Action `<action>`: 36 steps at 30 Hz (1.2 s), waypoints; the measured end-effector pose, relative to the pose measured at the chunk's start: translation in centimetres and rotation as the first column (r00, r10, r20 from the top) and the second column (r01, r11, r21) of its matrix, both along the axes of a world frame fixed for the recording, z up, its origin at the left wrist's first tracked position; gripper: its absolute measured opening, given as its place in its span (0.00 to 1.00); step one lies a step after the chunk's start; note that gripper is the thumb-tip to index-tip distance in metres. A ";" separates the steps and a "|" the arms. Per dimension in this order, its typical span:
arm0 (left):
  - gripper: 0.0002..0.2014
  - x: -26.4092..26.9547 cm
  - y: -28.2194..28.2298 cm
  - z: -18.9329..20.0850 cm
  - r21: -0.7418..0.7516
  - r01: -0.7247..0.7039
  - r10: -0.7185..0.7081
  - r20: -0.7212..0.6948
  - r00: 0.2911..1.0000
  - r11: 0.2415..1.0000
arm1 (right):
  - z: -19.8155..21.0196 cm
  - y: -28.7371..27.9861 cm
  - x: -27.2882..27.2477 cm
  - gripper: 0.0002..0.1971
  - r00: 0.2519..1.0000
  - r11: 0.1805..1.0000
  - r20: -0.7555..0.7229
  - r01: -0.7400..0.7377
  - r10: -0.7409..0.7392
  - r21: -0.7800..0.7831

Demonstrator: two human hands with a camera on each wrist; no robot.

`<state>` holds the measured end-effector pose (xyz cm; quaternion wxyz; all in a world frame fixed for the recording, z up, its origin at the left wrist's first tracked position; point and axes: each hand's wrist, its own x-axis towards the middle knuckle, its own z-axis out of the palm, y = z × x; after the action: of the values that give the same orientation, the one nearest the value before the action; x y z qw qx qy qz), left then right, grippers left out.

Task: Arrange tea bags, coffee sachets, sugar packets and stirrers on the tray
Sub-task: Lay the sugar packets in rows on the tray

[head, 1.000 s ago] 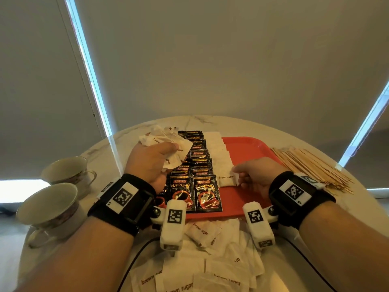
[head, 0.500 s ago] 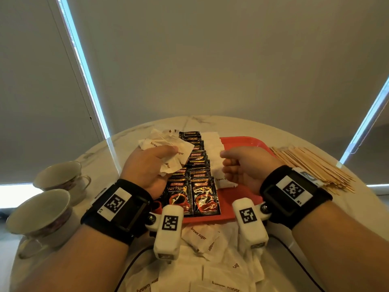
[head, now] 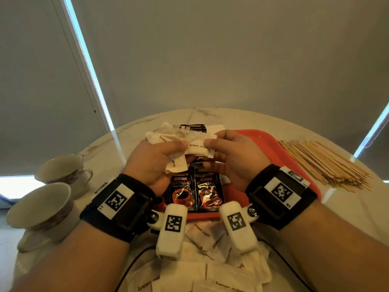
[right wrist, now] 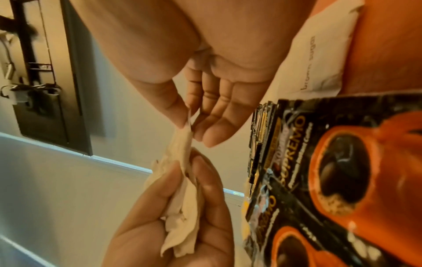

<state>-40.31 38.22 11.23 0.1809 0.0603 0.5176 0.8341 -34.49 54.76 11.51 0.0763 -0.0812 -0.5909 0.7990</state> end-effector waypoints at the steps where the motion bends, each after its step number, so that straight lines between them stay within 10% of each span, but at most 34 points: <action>1: 0.21 0.1 0.0 0.0 -0.016 0.006 -0.006 -0.004 1.000 1.000 | -0.1 0.0 0.0 0.05 1.000 1.000 -0.006 0.004 -0.004 0.012; 15: 0.30 0.3 0.3 0.2 -0.008 -0.030 0.031 0.024 0.999 1.000 | -0.4 0.3 0.7 0.13 0.996 0.968 0.003 -0.082 0.084 0.237; 36: 0.07 0.6 0.1 0.8 -0.069 -0.075 0.078 0.029 0.997 0.995 | -0.8 4.8 3.0 0.03 0.891 0.923 0.327 0.209 -0.315 0.322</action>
<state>-39.70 38.28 12.04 0.1590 0.0209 0.5446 0.8232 -31.46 59.54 10.67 0.0816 -0.2995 -0.6843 0.6598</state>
